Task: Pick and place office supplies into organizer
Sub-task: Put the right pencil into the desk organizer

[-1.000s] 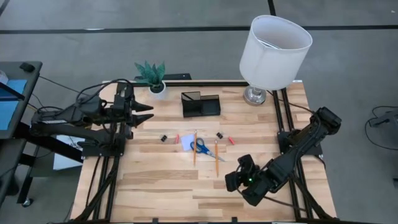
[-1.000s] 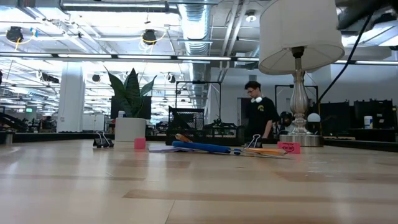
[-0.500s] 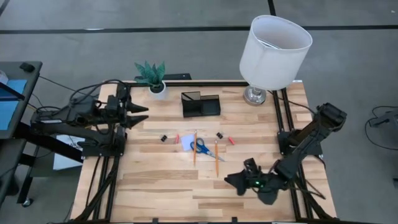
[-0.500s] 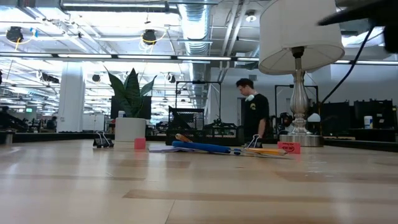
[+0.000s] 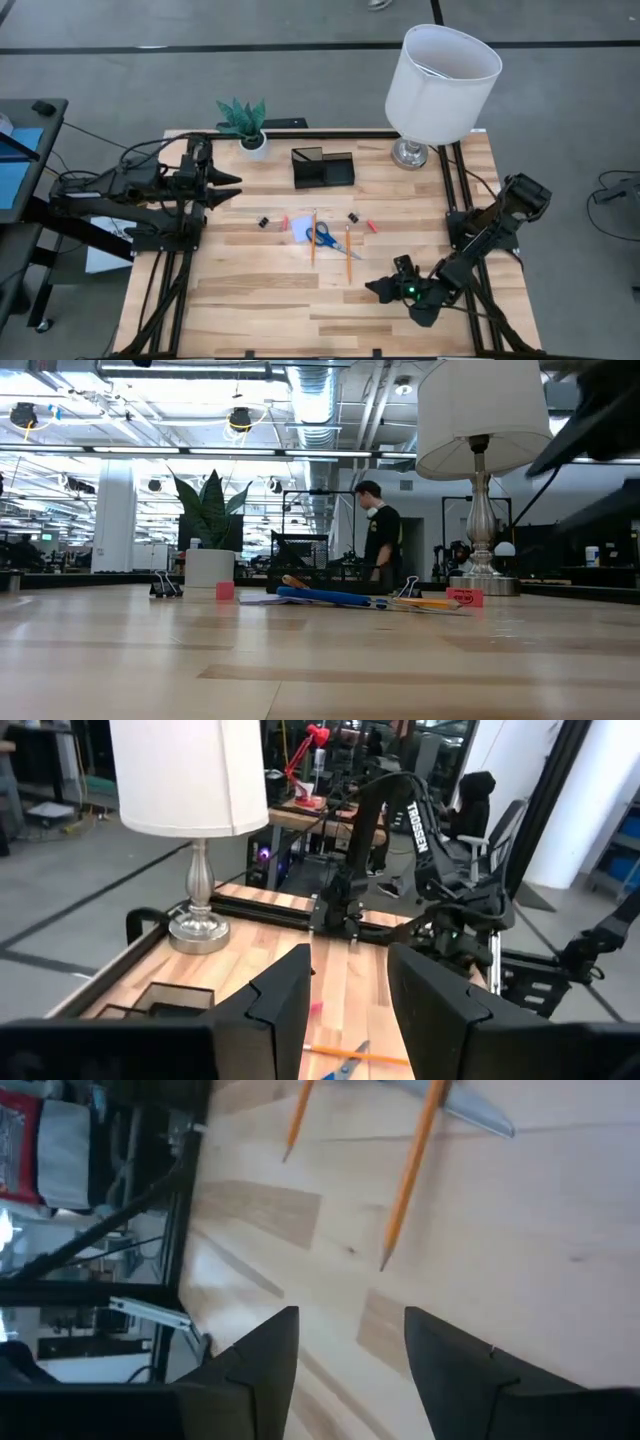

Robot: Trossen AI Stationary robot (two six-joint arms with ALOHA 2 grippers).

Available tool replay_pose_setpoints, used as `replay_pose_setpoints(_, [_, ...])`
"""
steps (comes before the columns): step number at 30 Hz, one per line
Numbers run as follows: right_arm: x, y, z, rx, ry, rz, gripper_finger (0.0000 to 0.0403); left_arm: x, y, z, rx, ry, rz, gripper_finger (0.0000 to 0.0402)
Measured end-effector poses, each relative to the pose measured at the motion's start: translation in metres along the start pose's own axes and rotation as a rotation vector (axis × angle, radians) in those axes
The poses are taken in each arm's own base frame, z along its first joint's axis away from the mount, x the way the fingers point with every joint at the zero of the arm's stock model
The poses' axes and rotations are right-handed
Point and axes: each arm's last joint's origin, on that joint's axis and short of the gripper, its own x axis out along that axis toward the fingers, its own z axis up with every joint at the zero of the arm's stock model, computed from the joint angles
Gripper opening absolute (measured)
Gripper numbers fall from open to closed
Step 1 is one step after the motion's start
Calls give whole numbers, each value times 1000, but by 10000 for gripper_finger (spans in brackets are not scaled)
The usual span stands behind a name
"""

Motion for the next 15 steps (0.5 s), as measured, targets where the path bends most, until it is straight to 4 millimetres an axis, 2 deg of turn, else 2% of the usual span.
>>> replay_pose_setpoints(7, [16, -13, 6, 65, 58, -47, 193, 0, 0, 2, -32, -19, -8, 126])
replay_pose_setpoints(15, [25, -25, 20, 104, 96, -71, 190, 0, 0, 2, -29, -22, -9, 126])
